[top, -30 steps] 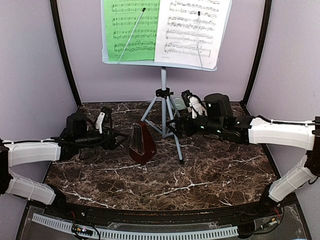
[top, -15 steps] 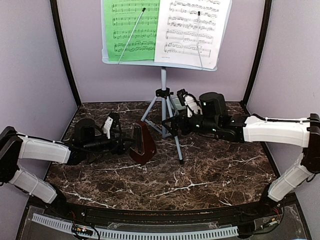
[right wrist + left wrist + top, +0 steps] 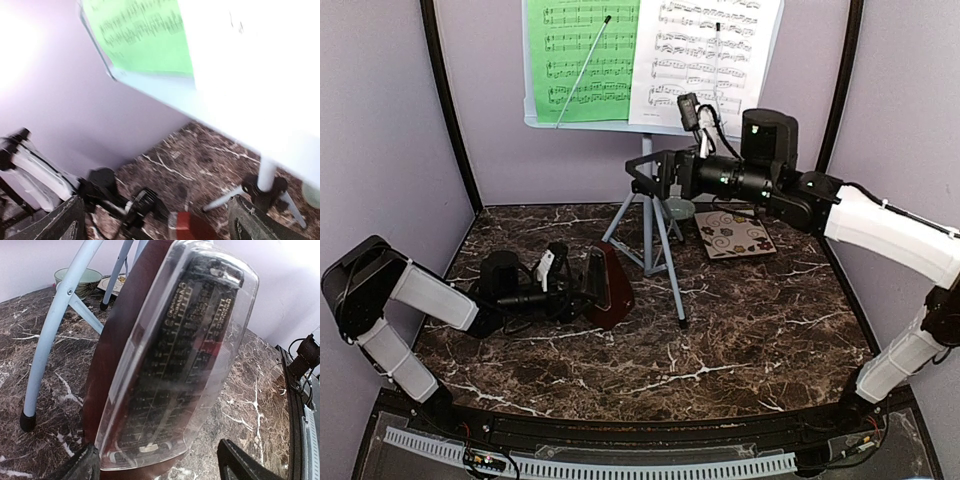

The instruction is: Set up the instrument practice props

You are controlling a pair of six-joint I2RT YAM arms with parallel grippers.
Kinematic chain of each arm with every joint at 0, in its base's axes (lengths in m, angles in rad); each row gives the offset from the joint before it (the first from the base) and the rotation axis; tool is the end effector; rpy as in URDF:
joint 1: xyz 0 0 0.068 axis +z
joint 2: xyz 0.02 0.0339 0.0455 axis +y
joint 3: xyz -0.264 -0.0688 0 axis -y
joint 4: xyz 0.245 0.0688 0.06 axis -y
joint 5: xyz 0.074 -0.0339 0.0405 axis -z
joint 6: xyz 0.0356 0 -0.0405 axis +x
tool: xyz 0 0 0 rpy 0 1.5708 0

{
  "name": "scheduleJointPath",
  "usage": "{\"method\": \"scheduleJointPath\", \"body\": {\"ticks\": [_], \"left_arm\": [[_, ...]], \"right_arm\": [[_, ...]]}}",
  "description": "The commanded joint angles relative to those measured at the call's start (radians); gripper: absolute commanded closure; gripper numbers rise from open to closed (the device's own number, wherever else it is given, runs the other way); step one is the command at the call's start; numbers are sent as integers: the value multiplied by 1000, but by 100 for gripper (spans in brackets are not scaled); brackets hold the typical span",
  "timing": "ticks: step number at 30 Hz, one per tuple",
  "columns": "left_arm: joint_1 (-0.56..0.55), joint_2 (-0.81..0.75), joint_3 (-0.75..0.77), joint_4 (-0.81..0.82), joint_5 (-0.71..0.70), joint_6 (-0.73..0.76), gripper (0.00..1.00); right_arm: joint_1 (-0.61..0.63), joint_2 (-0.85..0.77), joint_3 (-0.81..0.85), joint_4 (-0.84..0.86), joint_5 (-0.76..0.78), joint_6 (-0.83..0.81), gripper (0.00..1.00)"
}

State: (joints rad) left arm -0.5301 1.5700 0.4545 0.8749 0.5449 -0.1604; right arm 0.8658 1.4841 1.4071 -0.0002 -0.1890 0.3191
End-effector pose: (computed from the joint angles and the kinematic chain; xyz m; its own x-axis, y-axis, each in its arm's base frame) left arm 0.2347 -0.1589 0.1590 -0.3414 0.0418 -0.9390 0.8227 0.4963 -0.2770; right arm 0.2247 0.2745 0.4091 -0.3202 0.0991 -0.9421 -0.8099 0.4873 0.3265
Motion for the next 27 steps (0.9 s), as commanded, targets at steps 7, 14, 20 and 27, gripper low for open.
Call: {"method": "scheduleJointPath", "body": {"ticks": [7,14,20,27], "left_arm": [[5,56,-11,114,-3,11,17],[4,219,114,138,85,-24,18],[-42,259,111,161,127,-15,18],[-79,251,-3,307,114,-57,18]], "right_arm": [[-124,101,236,229,-341,460,0],[-145,221,328,343,-375,654,0],[-148,238,357,294,-386,606,0],[-140,163,165,450,-431,635,0]]}}
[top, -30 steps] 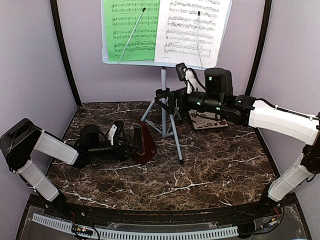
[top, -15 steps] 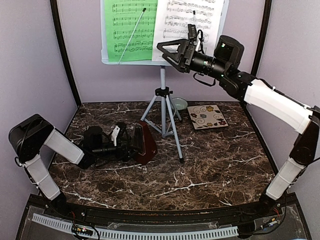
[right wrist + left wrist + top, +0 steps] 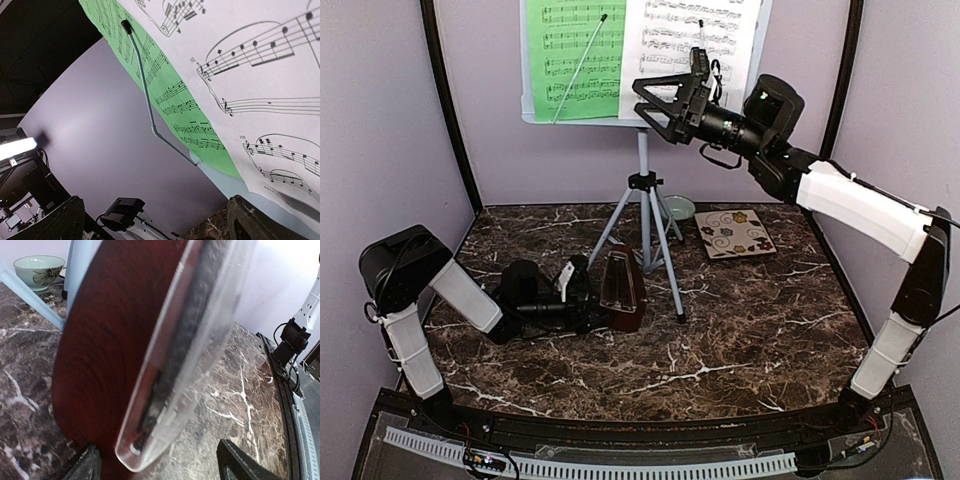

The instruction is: Set up the instrument practice props

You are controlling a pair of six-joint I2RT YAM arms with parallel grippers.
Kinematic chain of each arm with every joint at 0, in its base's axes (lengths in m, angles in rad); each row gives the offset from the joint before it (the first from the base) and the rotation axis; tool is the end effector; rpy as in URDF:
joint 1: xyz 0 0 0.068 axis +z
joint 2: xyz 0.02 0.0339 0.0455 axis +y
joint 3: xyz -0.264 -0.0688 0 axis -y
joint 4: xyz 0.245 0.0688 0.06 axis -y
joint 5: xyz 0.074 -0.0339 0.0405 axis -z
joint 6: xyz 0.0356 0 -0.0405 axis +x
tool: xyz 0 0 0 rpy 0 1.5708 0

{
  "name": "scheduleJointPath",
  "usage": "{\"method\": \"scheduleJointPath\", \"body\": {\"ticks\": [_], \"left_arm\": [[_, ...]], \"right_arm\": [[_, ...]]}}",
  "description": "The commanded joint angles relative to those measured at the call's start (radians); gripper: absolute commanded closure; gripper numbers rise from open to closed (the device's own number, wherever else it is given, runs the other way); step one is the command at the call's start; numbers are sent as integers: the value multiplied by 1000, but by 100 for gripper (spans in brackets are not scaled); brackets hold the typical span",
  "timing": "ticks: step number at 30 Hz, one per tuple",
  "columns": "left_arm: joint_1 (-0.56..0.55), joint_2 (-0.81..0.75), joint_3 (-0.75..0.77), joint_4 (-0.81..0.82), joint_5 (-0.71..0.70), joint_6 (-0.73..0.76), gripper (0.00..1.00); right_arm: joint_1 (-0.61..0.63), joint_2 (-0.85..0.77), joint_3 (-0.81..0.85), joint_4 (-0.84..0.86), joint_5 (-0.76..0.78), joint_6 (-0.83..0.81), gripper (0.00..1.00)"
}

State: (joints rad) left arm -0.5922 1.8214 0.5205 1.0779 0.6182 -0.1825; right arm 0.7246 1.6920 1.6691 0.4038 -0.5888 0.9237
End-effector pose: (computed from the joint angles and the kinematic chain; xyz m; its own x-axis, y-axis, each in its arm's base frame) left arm 0.2449 -0.1896 0.1263 -0.3481 0.0559 -0.9358 0.8752 0.3771 -0.3030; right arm 0.2822 0.2762 0.4685 -0.5800 0.3727 -0.7244 -0.7871 -0.0272 0.6162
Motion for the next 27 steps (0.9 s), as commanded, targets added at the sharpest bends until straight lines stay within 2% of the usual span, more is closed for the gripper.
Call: {"method": "scheduleJointPath", "body": {"ticks": [1,7,13,16,21,24,27], "left_arm": [[-17,-4,-85,123,37,-41,18],[-77,-4,-146,202,9,-56,18],[-109,-2,-150,219,-17,-54,19],[-113,-7,-143,213,-10,-57,19],[-137,-48,-142,190,-42,-39,20],[-79,-118,-208,231,-52,-82,20],[-7,-194,-259,188,-86,-84,20]], "right_arm": [[2,-66,-129,48,-25,19,0],[10,-160,-330,118,-4,6,0],[21,-207,-476,97,23,-50,0],[26,-213,-487,49,25,-87,0],[53,-246,-499,-92,113,-220,0],[80,-257,-509,-208,205,-311,0],[106,-266,-552,-272,284,-357,0]]}}
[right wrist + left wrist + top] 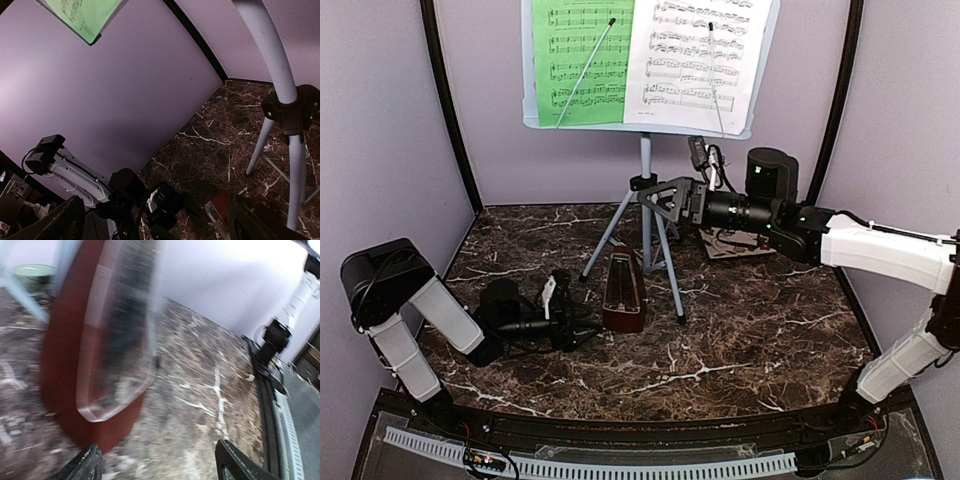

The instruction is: Set up the instrument practice props

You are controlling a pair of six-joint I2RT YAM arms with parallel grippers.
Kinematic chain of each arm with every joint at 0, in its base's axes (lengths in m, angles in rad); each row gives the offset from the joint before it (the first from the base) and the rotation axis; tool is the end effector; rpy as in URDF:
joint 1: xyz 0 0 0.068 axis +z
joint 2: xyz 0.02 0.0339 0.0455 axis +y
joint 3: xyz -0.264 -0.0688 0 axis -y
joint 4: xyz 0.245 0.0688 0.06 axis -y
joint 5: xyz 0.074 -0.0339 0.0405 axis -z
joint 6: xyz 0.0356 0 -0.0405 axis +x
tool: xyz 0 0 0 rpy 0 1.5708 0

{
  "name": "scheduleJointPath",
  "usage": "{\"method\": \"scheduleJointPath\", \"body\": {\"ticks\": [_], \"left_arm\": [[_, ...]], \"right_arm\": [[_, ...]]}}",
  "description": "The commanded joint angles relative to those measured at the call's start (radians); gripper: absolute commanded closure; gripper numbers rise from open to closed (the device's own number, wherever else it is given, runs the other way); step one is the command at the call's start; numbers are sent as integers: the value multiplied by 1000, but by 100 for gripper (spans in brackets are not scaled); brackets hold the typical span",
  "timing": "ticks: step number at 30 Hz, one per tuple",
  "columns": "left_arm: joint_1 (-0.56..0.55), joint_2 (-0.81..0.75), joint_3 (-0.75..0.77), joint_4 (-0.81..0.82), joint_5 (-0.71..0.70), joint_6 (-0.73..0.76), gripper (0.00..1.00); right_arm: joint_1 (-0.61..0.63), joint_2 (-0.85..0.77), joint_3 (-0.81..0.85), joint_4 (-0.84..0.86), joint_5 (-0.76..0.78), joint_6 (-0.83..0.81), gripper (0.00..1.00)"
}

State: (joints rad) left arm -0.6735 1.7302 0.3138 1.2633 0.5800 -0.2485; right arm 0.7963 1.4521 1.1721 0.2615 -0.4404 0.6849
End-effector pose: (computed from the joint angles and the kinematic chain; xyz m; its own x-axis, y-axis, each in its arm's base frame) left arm 0.1922 -0.1783 0.1255 -0.3480 0.0145 -0.9374 0.8867 0.3297 -0.3241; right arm 0.2318 0.2586 0.3636 -0.6076 0.1972 -0.7694 -0.7234 0.2624 0.6386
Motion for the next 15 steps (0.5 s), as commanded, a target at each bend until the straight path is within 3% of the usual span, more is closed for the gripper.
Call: {"method": "scheduleJointPath", "body": {"ticks": [1,5,10,15], "left_arm": [[90,-128,-48,-41,-67,2,20],[98,-135,34,-172,-94,66,20],[92,-46,111,-154,-33,85,21],[-13,12,152,-138,-5,91,21]], "right_arm": [[43,-28,-67,-140,160,-129,0],[68,-19,-103,-162,237,-152,0],[85,4,-107,-177,281,-165,0],[90,40,-98,-191,295,-186,0]]}}
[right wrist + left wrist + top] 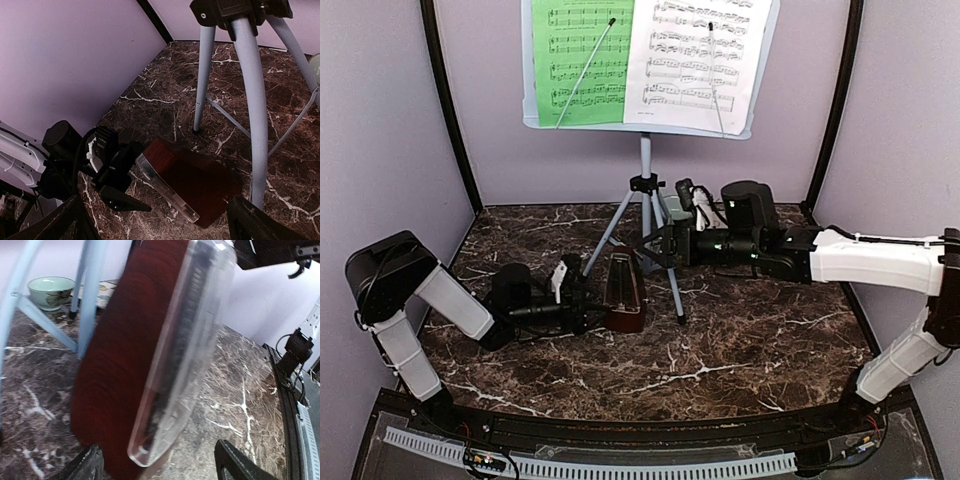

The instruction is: Set up the instrument practice props

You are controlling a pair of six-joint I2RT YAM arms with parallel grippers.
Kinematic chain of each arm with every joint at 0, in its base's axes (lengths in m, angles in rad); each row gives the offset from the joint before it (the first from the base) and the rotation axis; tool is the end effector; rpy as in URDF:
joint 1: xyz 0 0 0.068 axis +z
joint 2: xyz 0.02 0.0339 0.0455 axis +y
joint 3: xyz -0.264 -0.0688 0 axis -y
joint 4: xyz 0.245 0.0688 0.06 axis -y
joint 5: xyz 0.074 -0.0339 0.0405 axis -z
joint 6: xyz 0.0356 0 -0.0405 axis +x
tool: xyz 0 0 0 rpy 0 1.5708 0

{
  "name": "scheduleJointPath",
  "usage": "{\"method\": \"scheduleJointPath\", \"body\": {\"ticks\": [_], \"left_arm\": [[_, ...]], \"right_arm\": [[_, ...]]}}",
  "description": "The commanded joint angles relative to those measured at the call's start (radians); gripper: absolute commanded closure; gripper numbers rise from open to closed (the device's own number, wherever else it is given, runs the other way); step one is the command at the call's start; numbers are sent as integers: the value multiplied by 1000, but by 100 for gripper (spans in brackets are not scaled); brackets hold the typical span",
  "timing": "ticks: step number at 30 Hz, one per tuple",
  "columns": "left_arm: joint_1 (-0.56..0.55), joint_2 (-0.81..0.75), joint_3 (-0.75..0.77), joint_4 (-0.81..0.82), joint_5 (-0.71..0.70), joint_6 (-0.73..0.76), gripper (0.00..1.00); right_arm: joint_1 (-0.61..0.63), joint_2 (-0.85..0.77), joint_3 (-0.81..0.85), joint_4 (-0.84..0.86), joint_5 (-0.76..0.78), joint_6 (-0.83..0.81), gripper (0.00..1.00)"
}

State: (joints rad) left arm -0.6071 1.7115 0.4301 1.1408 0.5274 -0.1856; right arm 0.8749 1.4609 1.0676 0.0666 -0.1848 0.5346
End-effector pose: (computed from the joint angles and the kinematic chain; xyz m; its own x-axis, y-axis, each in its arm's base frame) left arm 0.2265 -0.1791 0.1425 -0.2796 0.0001 -0.9601 0.8655 0.4329 -0.2520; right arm 0.2152 0.2679 0.3025 -0.6182 0.0411 -0.7849 -0.6403 0.5528 0.5333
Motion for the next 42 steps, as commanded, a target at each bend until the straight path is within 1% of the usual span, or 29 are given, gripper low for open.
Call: {"method": "scheduleJointPath", "body": {"ticks": [1,6,8,9,10,12,14,17,19,22,30,39,42], "left_arm": [[-100,43,41,-8,49,25,21],[-163,57,12,70,66,-6,22],[-186,28,3,47,60,13,23],[-187,12,-12,46,53,16,23],[-185,-7,-34,64,25,18,23],[-162,-44,-83,68,-16,13,24],[-113,-69,-115,52,-41,-6,24],[-25,-85,-176,99,-47,-59,25],[22,-89,-191,102,-55,-67,25],[27,-95,-175,27,-94,-19,26],[27,-74,-167,54,-91,-15,28],[27,-60,-171,57,-75,-14,29],[26,-56,-175,59,-52,4,29]], "right_arm": [[15,42,13,1,39,-43,0],[28,92,68,-47,47,-104,1],[31,109,78,-66,51,-121,2],[35,120,114,-73,52,-131,3],[39,123,123,-80,54,-137,3],[49,151,141,-95,64,-152,4],[63,167,160,-107,91,-164,5],[82,192,188,-131,140,-178,5],[95,208,205,-149,171,-183,5],[110,234,229,-173,213,-192,5],[122,297,266,-198,240,-206,9],[143,347,287,-178,254,-216,13],[145,360,286,-170,224,-234,18]]}}
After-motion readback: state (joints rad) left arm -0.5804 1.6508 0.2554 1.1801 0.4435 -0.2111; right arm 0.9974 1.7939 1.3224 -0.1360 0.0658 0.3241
